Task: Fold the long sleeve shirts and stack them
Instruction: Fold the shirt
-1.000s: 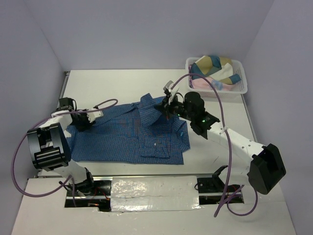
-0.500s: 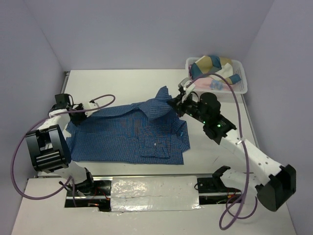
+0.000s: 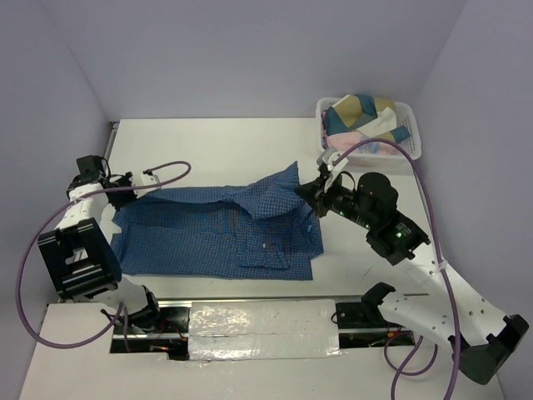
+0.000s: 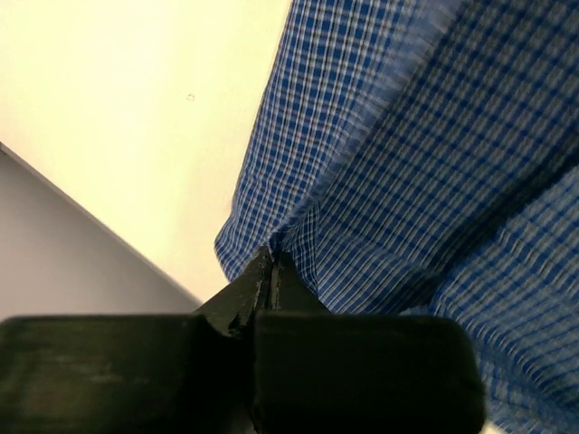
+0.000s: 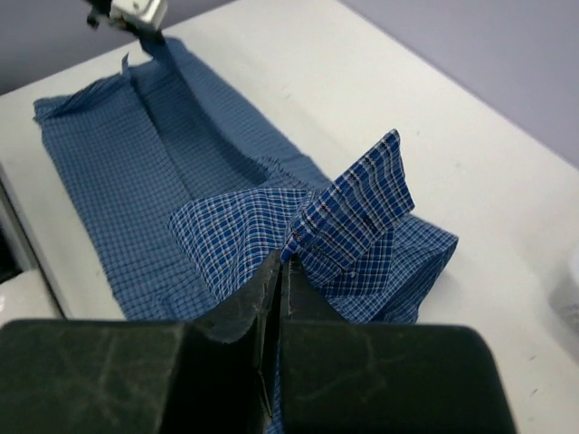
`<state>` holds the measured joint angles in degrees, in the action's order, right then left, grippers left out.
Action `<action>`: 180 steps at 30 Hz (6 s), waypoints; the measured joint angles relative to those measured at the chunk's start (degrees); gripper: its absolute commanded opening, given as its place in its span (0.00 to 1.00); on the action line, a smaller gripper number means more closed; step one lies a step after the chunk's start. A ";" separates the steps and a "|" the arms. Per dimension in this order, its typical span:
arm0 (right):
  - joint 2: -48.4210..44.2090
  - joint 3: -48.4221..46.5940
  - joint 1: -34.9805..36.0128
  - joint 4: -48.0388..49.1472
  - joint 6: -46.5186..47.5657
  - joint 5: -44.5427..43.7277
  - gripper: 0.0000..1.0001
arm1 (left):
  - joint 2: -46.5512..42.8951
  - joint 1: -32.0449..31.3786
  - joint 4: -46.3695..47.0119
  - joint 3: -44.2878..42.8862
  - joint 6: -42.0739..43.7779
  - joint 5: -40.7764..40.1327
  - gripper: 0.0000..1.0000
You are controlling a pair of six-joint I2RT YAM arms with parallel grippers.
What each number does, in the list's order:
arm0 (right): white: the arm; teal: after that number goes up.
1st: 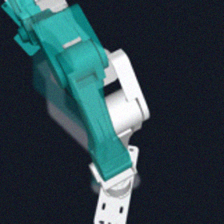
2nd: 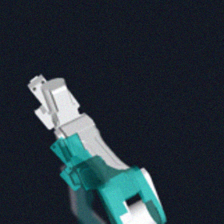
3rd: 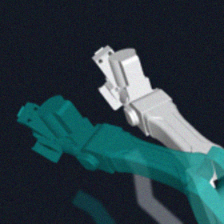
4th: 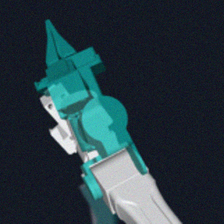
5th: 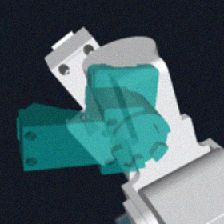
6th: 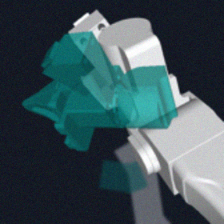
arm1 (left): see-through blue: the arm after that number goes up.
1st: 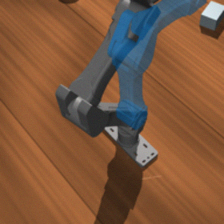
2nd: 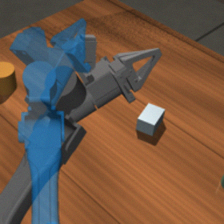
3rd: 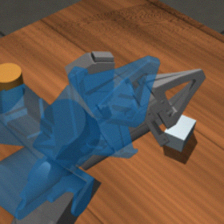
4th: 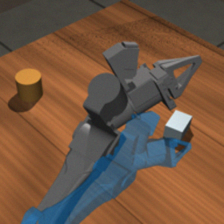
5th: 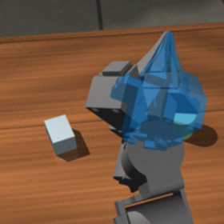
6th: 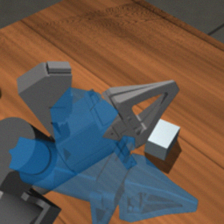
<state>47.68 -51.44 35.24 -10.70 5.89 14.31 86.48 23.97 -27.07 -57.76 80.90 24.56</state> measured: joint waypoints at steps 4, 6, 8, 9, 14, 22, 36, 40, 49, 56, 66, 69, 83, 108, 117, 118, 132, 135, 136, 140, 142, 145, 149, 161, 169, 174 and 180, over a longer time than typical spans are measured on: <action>-0.46 0.09 0.83 -3.65 -0.74 1.03 0.00 | 0.04 1.40 -3.78 -2.01 4.79 0.15 0.00; -0.28 0.15 1.51 -4.94 -1.09 1.64 0.00 | 0.09 1.53 -5.05 -2.03 6.75 0.00 0.00; 0.11 0.15 2.56 -5.92 -1.29 1.66 0.00 | 0.22 1.53 -6.23 -2.03 8.44 -0.22 0.00; 0.28 0.15 2.86 -6.73 -1.27 1.55 0.00 | 0.31 1.51 -6.62 -2.03 9.11 -0.33 0.00; 0.37 -0.96 3.21 -12.70 -0.09 -0.04 0.00 | 1.44 1.70 -9.35 -2.60 11.98 -0.94 0.00; 0.28 -3.13 3.28 -15.65 -0.35 2.91 0.00 | 3.56 2.34 -12.33 -4.50 13.92 -0.04 0.00; 2.62 -5.92 3.96 -21.44 0.68 4.96 0.00 | 4.63 5.90 -17.11 -8.17 16.85 3.08 0.00; 1.75 -9.64 3.96 -22.60 1.27 4.33 0.00 | 4.63 5.90 -19.39 -7.91 18.21 3.58 0.00; 2.25 2.43 4.04 -15.78 -2.19 10.64 0.00 | 4.76 5.86 -17.81 -0.50 18.86 0.68 0.57; 10.88 14.21 4.15 -5.05 -8.79 13.81 0.04 | 7.41 4.35 -17.46 -4.94 10.64 -2.43 0.88; 12.26 24.11 4.15 11.15 -15.65 12.90 0.00 | -6.10 -28.28 -10.58 -12.74 -22.23 5.01 0.79; 10.14 30.71 4.15 16.90 -16.98 13.31 0.00 | -5.27 -43.50 -9.33 -13.33 -29.42 7.82 0.81; 2.14 38.64 4.31 32.09 -18.01 18.51 0.00 | 4.35 -62.40 -7.87 -10.88 -32.98 22.82 0.99; -1.68 38.80 4.63 32.24 -15.82 17.49 0.15 | 14.99 -63.87 -10.45 -14.10 -33.75 28.55 0.00; -3.39 35.78 4.66 22.86 -16.81 6.88 0.71 | 12.52 -64.02 -14.29 -20.00 -42.66 7.45 0.00; -3.50 34.93 4.66 21.40 -16.94 5.42 0.71 | 11.96 -64.02 -14.53 -20.98 -43.76 4.66 0.00; -4.09 28.85 4.63 10.47 -18.05 -6.01 0.72 | 24.55 -64.02 -21.38 -45.35 -48.06 -27.34 0.00; -1.18 28.74 4.63 10.21 -18.51 -6.43 0.68 | 26.16 -64.02 -21.27 -45.64 -47.87 -32.59 0.00; -0.22 28.72 4.63 10.32 -18.75 -6.45 0.67 | 26.64 -64.02 -21.09 -45.75 -47.80 -34.32 0.00; 3.78 28.55 4.63 11.82 -20.33 -5.95 0.60 | 28.24 -64.00 -19.56 -46.10 -46.82 -38.80 0.00; 5.64 28.55 4.63 13.07 -21.38 -5.66 0.60 | 28.65 -64.00 -18.16 -46.10 -46.34 -39.93 0.00; 8.55 28.55 4.63 15.41 -23.56 -5.57 0.65 | 28.72 -64.02 -15.54 -46.10 -44.78 -40.76 0.00; 12.41 28.55 4.63 18.88 -26.80 -6.97 0.67 | 28.72 -64.02 -11.85 -46.12 -42.29 -40.09 0.00; 25.83 27.96 3.69 25.03 -32.41 -11.93 0.63 | 28.70 -64.30 -9.55 -44.96 -40.70 -36.54 0.00; 28.41 27.19 3.37 26.60 -35.67 -14.12 0.61 | 31.65 -64.30 -7.80 -47.65 -42.32 -43.56 0.00; 22.27 29.27 3.21 25.99 -37.00 -16.09 0.64 | 32.37 -64.35 -9.86 -46.49 -46.86 -43.52 0.02; 12.96 30.58 3.17 23.17 -37.59 -17.00 0.67 | 28.46 -65.44 -15.50 -39.19 -52.81 -35.85 0.07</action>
<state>60.64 -20.86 38.41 12.47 -31.70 -2.70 114.93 -41.47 -42.57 -96.95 28.10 -11.29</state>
